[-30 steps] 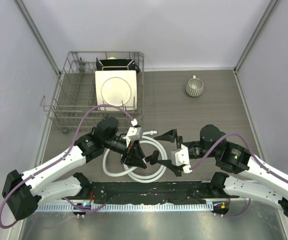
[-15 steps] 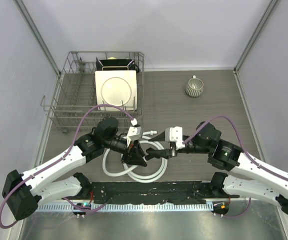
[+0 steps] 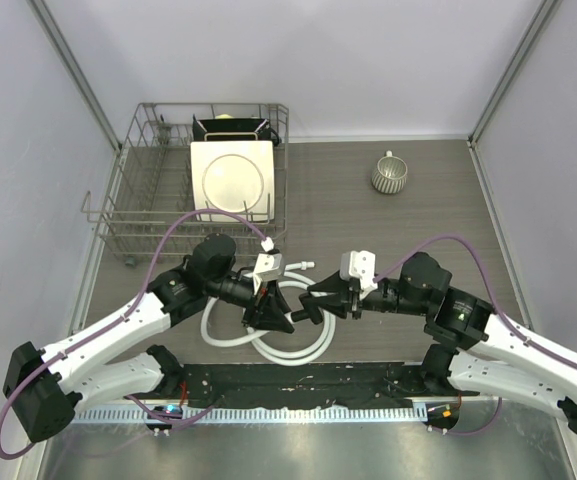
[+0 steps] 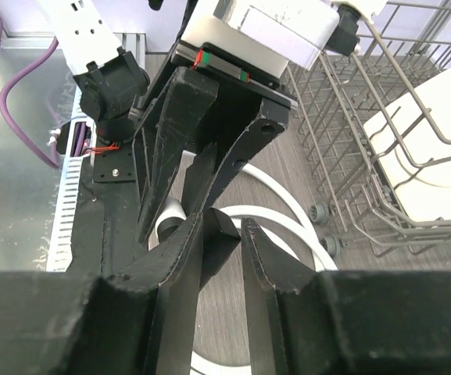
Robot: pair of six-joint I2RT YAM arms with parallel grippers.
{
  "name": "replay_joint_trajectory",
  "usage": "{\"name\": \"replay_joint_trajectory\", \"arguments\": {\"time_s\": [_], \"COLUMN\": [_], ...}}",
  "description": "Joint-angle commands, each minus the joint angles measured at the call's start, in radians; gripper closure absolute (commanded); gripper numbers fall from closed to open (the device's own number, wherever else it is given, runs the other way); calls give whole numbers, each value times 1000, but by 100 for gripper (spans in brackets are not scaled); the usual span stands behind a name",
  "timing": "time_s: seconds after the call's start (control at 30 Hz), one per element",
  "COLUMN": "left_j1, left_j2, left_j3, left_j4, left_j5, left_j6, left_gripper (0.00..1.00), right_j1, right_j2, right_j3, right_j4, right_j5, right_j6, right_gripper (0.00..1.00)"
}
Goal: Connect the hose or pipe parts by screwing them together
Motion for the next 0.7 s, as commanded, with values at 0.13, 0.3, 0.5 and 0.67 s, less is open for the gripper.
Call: {"name": "replay_joint_trajectory", "arguments": {"time_s": [0.13,0.3,0.5,0.67], "left_j1": [17,17,15,18], "left_j2": [-24,-18,-19,-24], "left_j3": [27,27,25,22], "left_j4": [100,100,104,96], "left_j5": [33,38,36,31], "left_j6": [-1,-5,-7,-2], "left_gripper": [100,100,100,100], "right_j1": [4,6,4,4], "right_j2": [-19,7,119,68], "right_j3": [-13,26,103,88], "right_j4": [-111,-133,-260,-245], "right_j5": [63,239,272,289], "right_j6": [50,138,152,141], "right_gripper": [69,60,64,64]}}
